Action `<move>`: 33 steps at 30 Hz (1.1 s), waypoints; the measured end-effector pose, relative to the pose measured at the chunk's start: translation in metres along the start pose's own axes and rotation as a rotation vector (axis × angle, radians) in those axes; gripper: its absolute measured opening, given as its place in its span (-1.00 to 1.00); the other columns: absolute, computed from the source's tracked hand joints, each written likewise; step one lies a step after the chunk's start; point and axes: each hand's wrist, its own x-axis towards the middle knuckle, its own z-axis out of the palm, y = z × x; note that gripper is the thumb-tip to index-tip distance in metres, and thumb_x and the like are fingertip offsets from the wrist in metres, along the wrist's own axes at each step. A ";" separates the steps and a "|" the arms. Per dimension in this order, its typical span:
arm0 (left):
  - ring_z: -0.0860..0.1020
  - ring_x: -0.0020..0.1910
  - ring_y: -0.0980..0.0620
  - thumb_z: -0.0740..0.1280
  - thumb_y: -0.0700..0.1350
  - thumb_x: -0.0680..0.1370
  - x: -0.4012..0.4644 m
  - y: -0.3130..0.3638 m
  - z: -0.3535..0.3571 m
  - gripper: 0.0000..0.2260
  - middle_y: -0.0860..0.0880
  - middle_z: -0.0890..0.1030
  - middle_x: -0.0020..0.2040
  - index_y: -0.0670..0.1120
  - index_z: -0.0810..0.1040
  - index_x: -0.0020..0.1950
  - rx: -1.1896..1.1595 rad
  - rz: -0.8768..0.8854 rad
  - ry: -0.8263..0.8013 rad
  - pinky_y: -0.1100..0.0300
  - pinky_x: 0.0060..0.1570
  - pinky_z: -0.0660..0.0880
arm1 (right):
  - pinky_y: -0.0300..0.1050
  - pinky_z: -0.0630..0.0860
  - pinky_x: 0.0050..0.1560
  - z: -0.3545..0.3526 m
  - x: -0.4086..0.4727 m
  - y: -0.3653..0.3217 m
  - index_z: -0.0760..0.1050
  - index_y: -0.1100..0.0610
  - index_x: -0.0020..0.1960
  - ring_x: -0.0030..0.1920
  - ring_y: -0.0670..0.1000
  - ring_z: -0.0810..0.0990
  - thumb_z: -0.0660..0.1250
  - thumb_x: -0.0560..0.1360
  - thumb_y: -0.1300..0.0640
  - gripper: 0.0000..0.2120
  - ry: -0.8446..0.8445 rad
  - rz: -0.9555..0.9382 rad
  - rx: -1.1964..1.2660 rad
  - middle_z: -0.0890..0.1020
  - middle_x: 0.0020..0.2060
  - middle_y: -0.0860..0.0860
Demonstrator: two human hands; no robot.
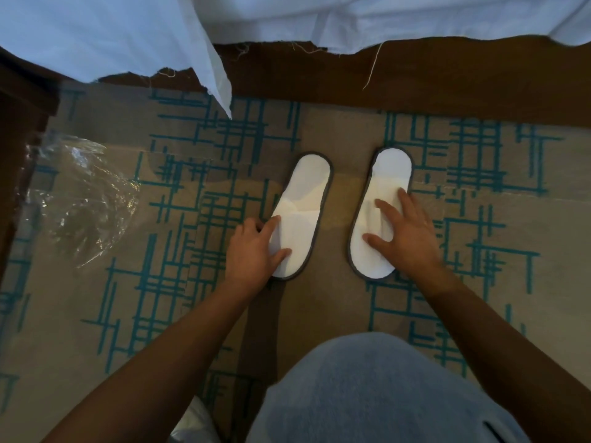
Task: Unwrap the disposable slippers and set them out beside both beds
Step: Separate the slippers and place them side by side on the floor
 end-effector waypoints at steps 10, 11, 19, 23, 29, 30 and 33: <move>0.47 0.22 -0.10 0.35 0.24 0.52 0.008 0.020 -0.001 -0.36 -0.12 0.40 0.31 0.04 0.28 0.53 -0.083 -0.076 -0.025 0.03 0.11 0.50 | 0.17 0.07 0.54 -0.002 -0.017 -0.010 0.22 -0.10 0.54 0.59 0.17 0.02 0.39 0.42 -0.30 -0.22 -0.046 -0.039 -0.009 0.09 0.60 0.11; 0.48 0.23 -0.10 0.35 0.24 0.52 0.012 0.020 -0.003 -0.37 -0.11 0.40 0.32 0.04 0.29 0.51 -0.127 -0.092 -0.023 0.02 0.12 0.51 | 0.18 0.10 0.53 -0.007 -0.014 -0.006 0.23 -0.08 0.54 0.59 0.17 0.03 0.40 0.40 -0.30 -0.19 -0.032 -0.044 0.021 0.12 0.59 0.11; 0.36 0.41 -0.11 0.45 0.20 0.46 0.028 0.014 -0.011 -0.20 -0.04 0.26 0.53 0.10 0.13 0.58 -0.141 0.061 -0.068 -0.04 0.25 0.47 | 0.17 0.00 0.56 -0.010 -0.014 0.014 0.05 -0.06 0.60 0.60 0.17 -0.04 0.41 0.31 -0.41 0.03 -0.108 -0.073 -0.081 0.04 0.60 0.14; 0.36 0.38 -0.12 0.45 0.18 0.47 0.028 0.016 -0.009 -0.27 -0.01 0.25 0.54 0.04 0.24 0.56 -0.029 0.172 -0.070 -0.02 0.24 0.46 | 0.15 -0.02 0.56 -0.007 -0.012 0.010 0.06 -0.05 0.60 0.60 0.14 -0.01 0.40 0.31 -0.41 0.02 -0.090 -0.109 -0.118 0.06 0.60 0.13; 0.34 0.41 -0.12 0.45 0.16 0.47 0.023 0.024 -0.010 -0.28 0.00 0.24 0.54 0.04 0.25 0.56 -0.046 0.150 -0.094 -0.05 0.27 0.48 | 0.17 -0.02 0.57 -0.002 -0.009 -0.006 0.10 -0.01 0.60 0.60 0.15 0.01 0.39 0.31 -0.41 0.02 -0.089 -0.158 -0.137 0.09 0.60 0.14; 0.34 0.41 -0.12 0.45 0.16 0.47 0.023 0.024 -0.011 -0.28 0.00 0.23 0.54 0.05 0.25 0.55 -0.049 0.143 -0.097 -0.05 0.27 0.48 | 0.17 -0.02 0.57 -0.002 -0.009 -0.007 0.11 0.00 0.60 0.60 0.16 0.01 0.39 0.31 -0.41 0.01 -0.088 -0.157 -0.135 0.09 0.60 0.14; 0.33 0.41 -0.11 0.46 0.16 0.47 0.023 0.025 -0.011 -0.28 0.00 0.23 0.53 0.05 0.26 0.55 -0.056 0.126 -0.098 -0.04 0.27 0.47 | 0.19 -0.01 0.57 -0.001 -0.010 -0.008 0.10 0.00 0.60 0.60 0.15 0.00 0.40 0.32 -0.40 0.01 -0.088 -0.151 -0.131 0.08 0.60 0.14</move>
